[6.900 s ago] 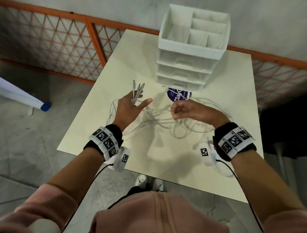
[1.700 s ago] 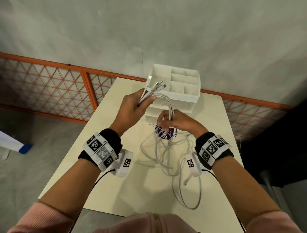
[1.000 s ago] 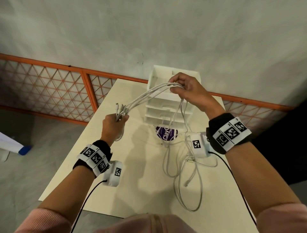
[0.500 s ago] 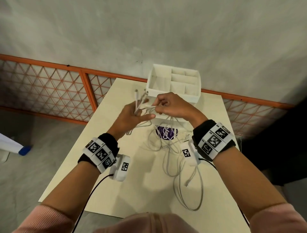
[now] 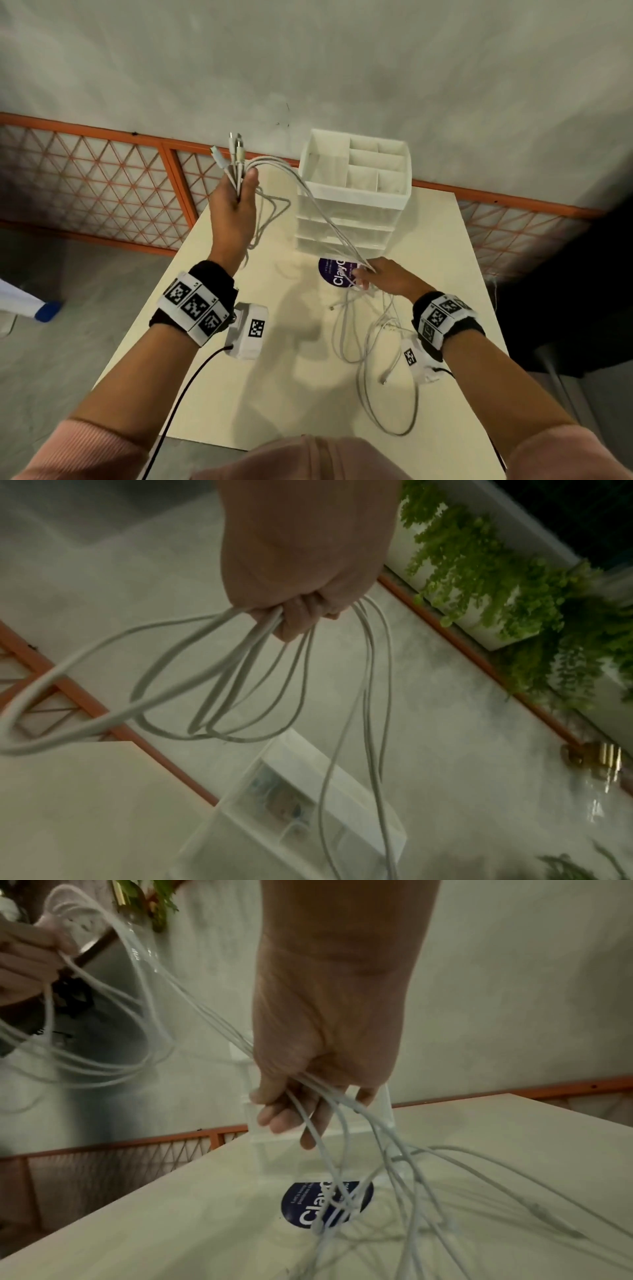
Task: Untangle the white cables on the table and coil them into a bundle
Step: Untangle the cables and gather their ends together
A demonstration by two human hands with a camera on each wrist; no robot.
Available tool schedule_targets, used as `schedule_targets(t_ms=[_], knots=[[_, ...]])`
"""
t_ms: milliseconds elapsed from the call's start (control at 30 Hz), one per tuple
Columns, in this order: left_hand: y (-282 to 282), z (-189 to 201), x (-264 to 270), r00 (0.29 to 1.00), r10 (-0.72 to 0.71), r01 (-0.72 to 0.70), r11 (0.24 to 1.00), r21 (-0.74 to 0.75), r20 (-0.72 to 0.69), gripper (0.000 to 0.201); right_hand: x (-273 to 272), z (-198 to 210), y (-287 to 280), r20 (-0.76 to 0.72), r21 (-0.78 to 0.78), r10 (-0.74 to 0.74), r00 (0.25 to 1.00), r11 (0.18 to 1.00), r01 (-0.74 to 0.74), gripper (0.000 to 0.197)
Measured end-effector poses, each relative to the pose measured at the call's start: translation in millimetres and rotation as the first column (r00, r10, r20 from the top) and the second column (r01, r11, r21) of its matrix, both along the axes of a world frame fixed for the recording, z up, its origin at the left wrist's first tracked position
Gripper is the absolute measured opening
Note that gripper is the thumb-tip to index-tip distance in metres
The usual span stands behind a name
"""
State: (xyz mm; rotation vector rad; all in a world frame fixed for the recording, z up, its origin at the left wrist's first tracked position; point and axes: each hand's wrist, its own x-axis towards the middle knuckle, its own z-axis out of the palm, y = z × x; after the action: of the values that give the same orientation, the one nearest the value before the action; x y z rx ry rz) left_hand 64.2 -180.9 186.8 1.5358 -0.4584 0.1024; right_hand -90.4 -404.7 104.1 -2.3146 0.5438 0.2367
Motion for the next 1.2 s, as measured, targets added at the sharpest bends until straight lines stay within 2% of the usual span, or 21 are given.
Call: schedule_targets(t_ms=[67,167,300,367,467,500,633,767,867,933,967,1033,1100,1133,1200], knots=[[2.4,-9.8,2.2,0.996,0.086,-0.085,0.996,0.027,-0.016,0.03,-2.4,5.3,-3.2,0.101,0.011,-0.085,0.991,0.996,0.085,0.029],[7.3,-30.9,4.3,0.981,0.17,-0.161,0.982,0.101,-0.094,0.035,2.3,28.4,-7.1,0.303,0.011,-0.19,0.934,0.981,0.196,0.027],[16.1,-55.0,4.5,0.958,0.254,-0.223,0.953,0.207,-0.134,0.037,12.1,59.2,-13.5,0.455,0.063,-0.233,0.86,0.971,0.229,0.028],[20.0,-60.1,4.1,0.947,0.293,-0.261,0.941,0.215,-0.135,0.037,17.2,69.9,-12.0,0.478,0.083,-0.237,0.846,0.971,0.225,0.032],[22.1,-58.9,2.8,0.94,0.303,-0.26,0.934,0.246,-0.155,0.033,27.1,82.5,-6.1,0.48,0.182,-0.253,0.84,0.965,0.187,0.018],[22.2,-59.3,2.4,0.94,0.297,-0.25,0.933,0.258,-0.166,0.034,29.6,86.5,-3.5,0.477,0.2,-0.244,0.845,0.966,0.166,0.02],[26.6,-63.8,-0.5,0.929,0.312,-0.249,0.925,0.288,-0.2,0.038,40.1,97.1,11.6,0.432,0.164,-0.141,0.891,0.984,0.076,0.013],[34.5,-63.8,-0.9,0.895,0.372,-0.302,0.911,0.282,-0.244,0.04,51.2,101.1,26.9,0.456,0.179,-0.155,0.876,0.981,0.081,0.009],[38.2,-60.4,-1.9,0.895,0.387,-0.321,0.904,0.281,-0.22,0.041,57.1,96.4,33.4,0.378,0.254,-0.106,0.92,0.967,0.007,0.011],[38.0,-57.2,-6.0,0.899,0.405,-0.353,0.895,0.272,-0.166,0.04,57.3,82.0,44.0,0.303,0.343,-0.034,0.952,0.936,-0.076,0.01],[37.2,-55.2,-8.8,0.897,0.418,-0.373,0.89,0.263,-0.141,0.04,56.1,70.7,52.0,0.269,0.335,0.011,0.963,0.936,-0.104,0.009],[36.3,-51.9,-13.6,0.882,0.457,-0.421,0.873,0.245,-0.113,0.039,54.4,39.3,71.0,0.188,0.273,0.101,0.977,0.95,-0.151,0.012],[36.1,-51.6,-15.3,0.873,0.479,-0.451,0.864,0.224,-0.093,0.039,51.2,3.0,89.0,0.038,0.136,0.208,0.977,0.968,-0.211,0.029],[36.4,-52.6,-15.4,0.874,0.479,-0.453,0.865,0.218,-0.085,0.039,47.9,-13.5,96.4,-0.046,0.048,0.262,0.964,0.964,-0.26,0.035],[35.2,-57.9,-15.4,0.884,0.462,-0.436,0.868,0.236,-0.067,0.036,38.1,-40.6,106.8,-0.177,-0.075,0.399,0.9,0.906,-0.417,0.038]])
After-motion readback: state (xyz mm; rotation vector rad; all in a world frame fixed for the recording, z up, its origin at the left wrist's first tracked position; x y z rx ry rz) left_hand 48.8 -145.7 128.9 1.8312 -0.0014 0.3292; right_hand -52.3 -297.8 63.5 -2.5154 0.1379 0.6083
